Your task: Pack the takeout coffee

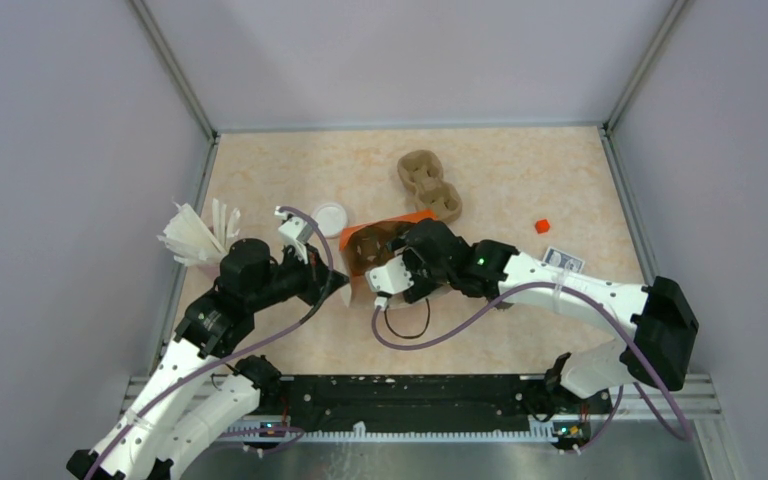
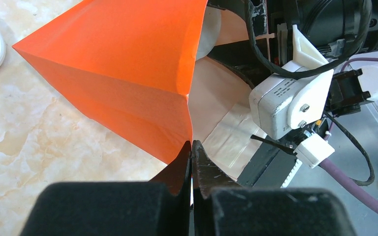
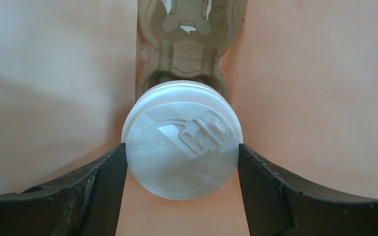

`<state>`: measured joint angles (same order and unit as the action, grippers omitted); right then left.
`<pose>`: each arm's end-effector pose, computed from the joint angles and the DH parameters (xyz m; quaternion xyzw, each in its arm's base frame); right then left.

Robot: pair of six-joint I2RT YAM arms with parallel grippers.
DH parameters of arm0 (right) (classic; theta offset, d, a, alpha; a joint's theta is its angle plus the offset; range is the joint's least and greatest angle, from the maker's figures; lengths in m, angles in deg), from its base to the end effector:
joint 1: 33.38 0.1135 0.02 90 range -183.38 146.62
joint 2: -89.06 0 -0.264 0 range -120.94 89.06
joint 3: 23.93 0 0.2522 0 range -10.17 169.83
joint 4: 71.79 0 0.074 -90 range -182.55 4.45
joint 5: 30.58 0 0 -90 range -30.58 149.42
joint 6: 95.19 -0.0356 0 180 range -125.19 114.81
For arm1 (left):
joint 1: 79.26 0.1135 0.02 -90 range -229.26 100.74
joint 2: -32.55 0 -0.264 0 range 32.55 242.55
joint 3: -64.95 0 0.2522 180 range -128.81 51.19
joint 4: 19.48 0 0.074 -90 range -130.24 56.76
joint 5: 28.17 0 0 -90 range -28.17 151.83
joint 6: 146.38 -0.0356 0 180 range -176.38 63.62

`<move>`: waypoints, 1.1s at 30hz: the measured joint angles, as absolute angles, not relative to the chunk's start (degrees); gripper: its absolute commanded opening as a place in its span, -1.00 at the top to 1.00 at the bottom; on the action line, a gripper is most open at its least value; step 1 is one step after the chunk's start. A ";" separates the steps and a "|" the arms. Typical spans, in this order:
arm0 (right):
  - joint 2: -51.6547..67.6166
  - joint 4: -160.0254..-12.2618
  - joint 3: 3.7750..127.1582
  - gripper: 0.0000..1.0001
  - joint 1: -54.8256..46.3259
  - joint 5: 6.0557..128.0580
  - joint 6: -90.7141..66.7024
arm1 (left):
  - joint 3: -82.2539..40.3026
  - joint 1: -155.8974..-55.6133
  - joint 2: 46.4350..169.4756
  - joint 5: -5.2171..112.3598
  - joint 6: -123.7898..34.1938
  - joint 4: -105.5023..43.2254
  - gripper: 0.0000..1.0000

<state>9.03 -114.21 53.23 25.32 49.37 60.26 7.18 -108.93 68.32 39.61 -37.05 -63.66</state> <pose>0.1627 0.2556 0.2834 -0.7984 0.4609 -0.1032 0.3735 0.1138 -0.0803 0.3219 0.1804 0.8014 -0.3725 0.4318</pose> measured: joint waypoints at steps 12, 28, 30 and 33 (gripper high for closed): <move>9.03 -111.83 52.35 -0.23 25.30 49.57 59.69 | 7.49 -108.93 68.27 39.11 -37.05 -63.68 0.98; 9.01 -107.42 48.64 -0.23 24.45 50.60 59.54 | 7.51 -108.93 68.32 39.09 -37.05 -63.68 0.99; 9.01 -106.80 48.11 -0.23 24.45 50.53 59.56 | 7.56 -108.93 68.32 39.09 -37.05 -63.68 1.00; 9.01 -105.45 47.15 -0.23 24.31 50.55 59.56 | 7.67 -108.93 68.32 39.07 -37.05 -63.66 1.00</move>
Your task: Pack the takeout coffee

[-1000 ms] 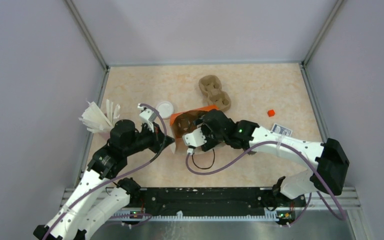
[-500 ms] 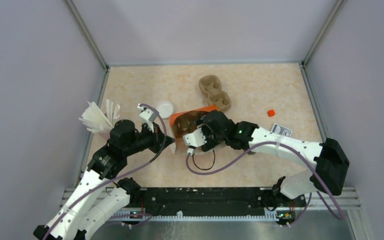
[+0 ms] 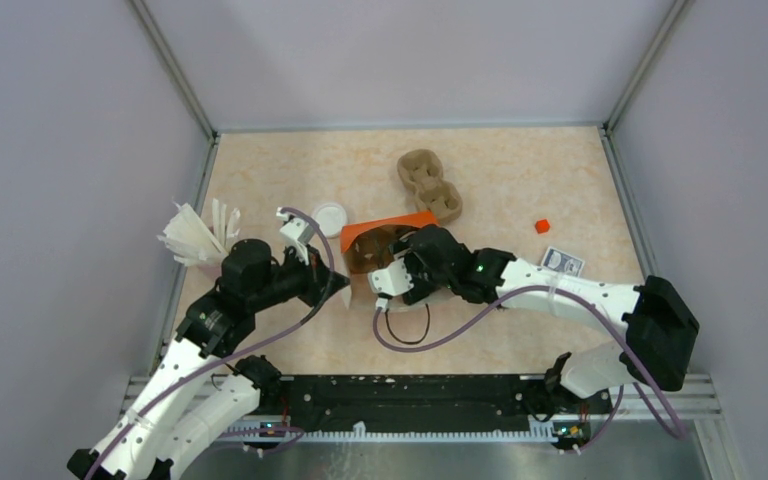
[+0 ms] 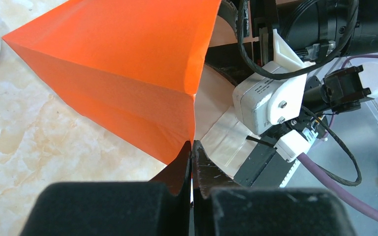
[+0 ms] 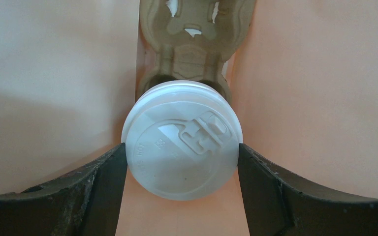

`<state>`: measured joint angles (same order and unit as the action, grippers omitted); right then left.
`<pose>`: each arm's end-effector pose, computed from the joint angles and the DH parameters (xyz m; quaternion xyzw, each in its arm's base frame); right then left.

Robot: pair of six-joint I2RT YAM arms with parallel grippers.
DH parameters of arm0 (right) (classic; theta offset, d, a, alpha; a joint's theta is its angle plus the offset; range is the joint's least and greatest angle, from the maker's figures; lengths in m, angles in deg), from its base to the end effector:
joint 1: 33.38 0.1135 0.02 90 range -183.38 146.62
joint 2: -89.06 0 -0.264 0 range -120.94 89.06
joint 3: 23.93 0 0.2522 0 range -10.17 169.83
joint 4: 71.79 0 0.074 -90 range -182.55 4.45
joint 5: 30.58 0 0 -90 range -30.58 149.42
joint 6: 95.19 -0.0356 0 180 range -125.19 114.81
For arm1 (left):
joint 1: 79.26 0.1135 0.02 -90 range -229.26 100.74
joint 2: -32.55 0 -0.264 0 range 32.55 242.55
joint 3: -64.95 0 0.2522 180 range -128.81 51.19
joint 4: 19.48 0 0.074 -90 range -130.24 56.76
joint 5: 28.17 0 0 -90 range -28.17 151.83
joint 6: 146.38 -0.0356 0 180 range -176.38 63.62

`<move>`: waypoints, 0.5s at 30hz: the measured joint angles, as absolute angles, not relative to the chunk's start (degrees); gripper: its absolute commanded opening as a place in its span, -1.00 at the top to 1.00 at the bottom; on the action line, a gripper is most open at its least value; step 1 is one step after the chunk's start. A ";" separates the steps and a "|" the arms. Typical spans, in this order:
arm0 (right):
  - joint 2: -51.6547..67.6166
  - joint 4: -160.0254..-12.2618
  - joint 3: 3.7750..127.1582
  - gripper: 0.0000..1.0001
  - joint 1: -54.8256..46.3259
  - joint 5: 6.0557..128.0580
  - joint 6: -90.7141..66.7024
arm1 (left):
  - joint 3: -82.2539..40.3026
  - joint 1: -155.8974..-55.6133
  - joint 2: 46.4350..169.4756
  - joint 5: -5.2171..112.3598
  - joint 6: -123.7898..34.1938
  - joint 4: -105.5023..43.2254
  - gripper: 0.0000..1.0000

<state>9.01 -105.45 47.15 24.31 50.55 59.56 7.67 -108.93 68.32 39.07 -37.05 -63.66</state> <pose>0.1670 0.2538 0.2603 -0.7853 0.4668 -0.0953 0.3954 0.1140 -0.0808 0.3191 0.1825 0.8028 -0.3748 0.4264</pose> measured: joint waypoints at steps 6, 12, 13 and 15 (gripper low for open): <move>9.03 -104.03 46.43 -0.23 23.70 50.55 59.58 | 7.82 -108.93 68.49 39.13 -37.05 -63.68 1.00; 9.01 -103.39 46.06 -0.25 23.53 50.55 59.56 | 7.82 -108.93 68.58 39.16 -37.05 -63.68 1.00; 9.01 -103.33 46.06 -0.25 23.46 50.55 59.56 | 7.82 -108.93 68.58 39.16 -37.05 -63.66 1.00; 9.01 -103.20 46.06 -0.26 23.37 50.55 59.56 | 7.82 -108.93 68.67 39.16 -37.05 -63.66 1.00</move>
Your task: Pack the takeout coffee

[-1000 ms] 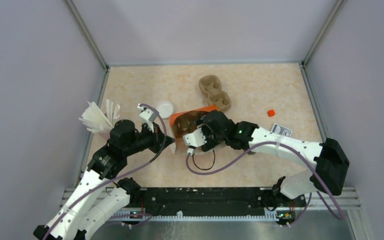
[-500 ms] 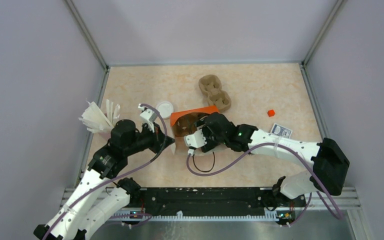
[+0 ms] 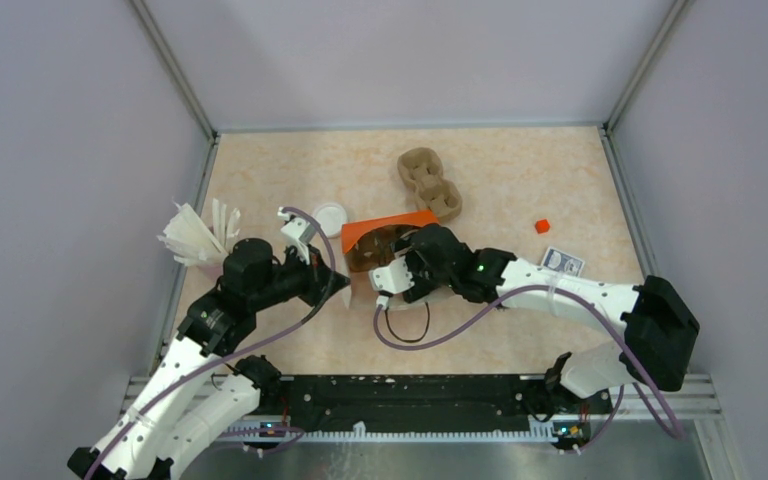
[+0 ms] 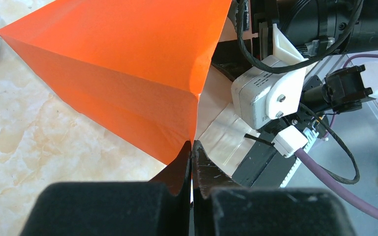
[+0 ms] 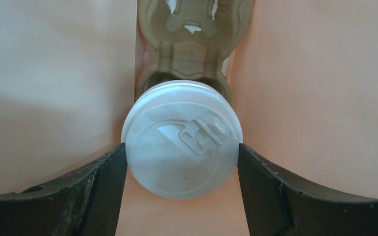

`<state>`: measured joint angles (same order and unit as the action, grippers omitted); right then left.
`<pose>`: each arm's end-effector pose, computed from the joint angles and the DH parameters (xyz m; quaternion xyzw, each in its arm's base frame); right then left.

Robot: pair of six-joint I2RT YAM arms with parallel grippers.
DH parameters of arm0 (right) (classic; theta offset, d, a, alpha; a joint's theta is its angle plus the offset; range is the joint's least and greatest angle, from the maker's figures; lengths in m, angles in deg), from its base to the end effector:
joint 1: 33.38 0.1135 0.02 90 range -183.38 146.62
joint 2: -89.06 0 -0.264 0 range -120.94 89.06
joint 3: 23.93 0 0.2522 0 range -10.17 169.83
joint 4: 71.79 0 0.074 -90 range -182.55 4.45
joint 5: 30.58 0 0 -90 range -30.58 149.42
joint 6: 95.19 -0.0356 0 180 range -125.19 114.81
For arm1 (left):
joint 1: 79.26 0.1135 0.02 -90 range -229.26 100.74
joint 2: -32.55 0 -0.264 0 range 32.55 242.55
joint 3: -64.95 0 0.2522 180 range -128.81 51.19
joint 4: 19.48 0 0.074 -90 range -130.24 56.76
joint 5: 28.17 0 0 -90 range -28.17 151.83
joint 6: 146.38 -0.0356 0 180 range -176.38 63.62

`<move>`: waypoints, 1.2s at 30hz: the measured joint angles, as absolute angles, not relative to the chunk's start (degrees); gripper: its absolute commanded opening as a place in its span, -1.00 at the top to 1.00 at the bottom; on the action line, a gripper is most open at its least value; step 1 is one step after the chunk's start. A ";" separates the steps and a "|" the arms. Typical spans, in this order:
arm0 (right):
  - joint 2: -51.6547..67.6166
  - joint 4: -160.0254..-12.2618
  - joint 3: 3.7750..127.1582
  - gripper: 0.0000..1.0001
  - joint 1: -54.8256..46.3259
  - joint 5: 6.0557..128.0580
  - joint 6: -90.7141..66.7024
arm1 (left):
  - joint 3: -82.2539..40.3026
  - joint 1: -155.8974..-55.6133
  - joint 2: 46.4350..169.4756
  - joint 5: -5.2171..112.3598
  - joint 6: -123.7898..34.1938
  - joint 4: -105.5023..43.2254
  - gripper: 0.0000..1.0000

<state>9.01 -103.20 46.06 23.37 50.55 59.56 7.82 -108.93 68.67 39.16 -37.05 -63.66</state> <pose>0.1716 0.2516 0.2572 -0.7775 0.4718 -0.0989 0.4038 0.1152 -0.0814 0.3175 0.1815 0.8053 -0.3732 0.4233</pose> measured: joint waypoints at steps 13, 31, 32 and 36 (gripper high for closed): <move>8.62 -102.98 46.06 -0.29 23.05 50.53 59.58 | 7.82 -108.93 68.84 39.18 -37.05 -63.68 1.00; 7.76 -101.78 46.06 -0.26 22.24 50.38 59.54 | 7.82 -108.93 69.96 39.09 -37.05 -63.22 0.99; 7.76 -101.76 46.06 -0.26 22.17 50.40 59.52 | 7.82 -108.93 69.96 39.11 -37.05 -63.22 0.99; 7.76 -101.76 46.06 -0.32 22.00 50.51 59.52 | 7.82 -108.93 70.09 39.11 -37.05 -63.18 0.99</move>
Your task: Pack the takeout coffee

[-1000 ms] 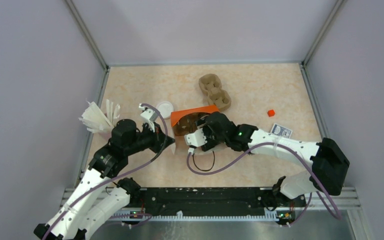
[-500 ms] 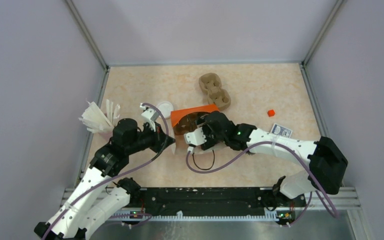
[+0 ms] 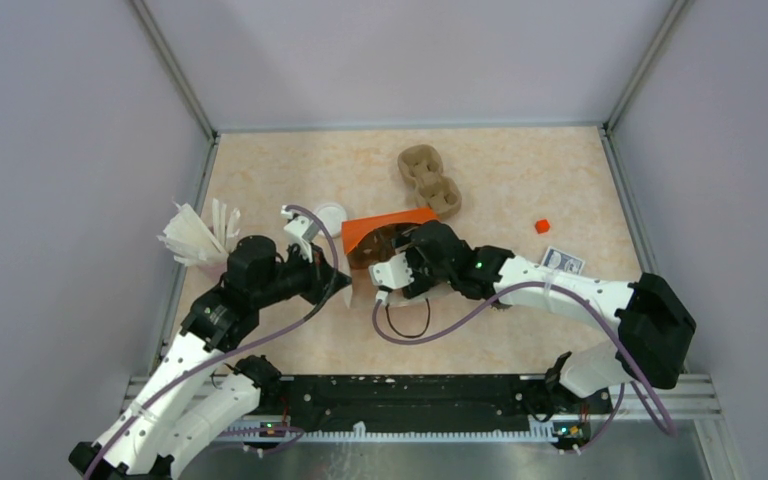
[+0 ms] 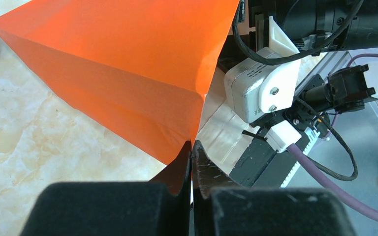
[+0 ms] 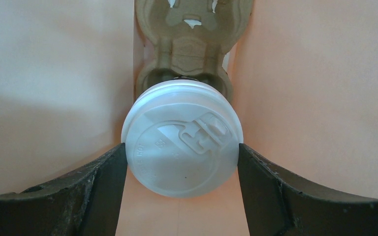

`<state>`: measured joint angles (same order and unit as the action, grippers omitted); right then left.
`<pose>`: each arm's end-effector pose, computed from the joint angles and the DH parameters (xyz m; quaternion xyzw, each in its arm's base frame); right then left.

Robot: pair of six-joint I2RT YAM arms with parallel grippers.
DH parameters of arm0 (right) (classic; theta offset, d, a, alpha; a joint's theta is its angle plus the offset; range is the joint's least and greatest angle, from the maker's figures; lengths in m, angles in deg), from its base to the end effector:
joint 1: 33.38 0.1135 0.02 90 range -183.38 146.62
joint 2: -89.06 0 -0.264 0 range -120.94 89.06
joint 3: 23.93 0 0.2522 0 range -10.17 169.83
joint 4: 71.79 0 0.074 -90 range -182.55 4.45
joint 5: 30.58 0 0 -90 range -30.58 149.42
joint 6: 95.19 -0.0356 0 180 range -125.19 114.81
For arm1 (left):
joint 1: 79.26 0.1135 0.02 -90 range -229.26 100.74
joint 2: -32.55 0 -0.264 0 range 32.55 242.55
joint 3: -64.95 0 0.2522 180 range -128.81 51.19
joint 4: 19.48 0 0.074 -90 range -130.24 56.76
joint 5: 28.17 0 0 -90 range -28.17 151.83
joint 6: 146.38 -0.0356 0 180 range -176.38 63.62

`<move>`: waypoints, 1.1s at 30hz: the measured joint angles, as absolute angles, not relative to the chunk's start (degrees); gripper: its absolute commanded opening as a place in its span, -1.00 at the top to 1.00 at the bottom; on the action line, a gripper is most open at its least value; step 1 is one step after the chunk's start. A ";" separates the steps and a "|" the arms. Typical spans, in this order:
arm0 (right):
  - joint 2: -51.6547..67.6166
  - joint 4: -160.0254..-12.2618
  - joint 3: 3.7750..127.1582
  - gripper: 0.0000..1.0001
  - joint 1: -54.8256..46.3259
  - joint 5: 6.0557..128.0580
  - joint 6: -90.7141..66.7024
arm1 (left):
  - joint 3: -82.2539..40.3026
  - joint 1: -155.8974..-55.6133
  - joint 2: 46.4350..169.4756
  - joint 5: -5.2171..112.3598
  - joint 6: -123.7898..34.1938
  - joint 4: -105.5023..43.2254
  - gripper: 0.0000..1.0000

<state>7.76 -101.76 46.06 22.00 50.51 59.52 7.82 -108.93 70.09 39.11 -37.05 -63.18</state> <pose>0.1803 0.2515 0.2530 -0.7709 0.4813 -0.1040 0.4041 0.1199 -0.0841 0.3153 0.1808 0.8098 -0.3715 0.4166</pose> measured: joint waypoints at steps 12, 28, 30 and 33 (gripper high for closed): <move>7.79 -103.57 46.63 -0.42 21.89 50.62 58.45 | 7.82 -108.93 70.61 38.92 -36.96 -62.39 0.98; 8.79 -109.62 49.16 -0.43 21.56 51.78 57.37 | 7.62 -108.93 71.05 38.70 -36.83 -61.40 0.97; 8.79 -110.65 49.88 -0.42 21.56 51.95 56.98 | 7.38 -108.93 71.36 38.61 -36.83 -61.32 0.97; 8.79 -112.03 50.93 -0.42 21.56 52.21 56.24 | 7.29 -108.93 71.64 38.46 -36.80 -61.10 0.97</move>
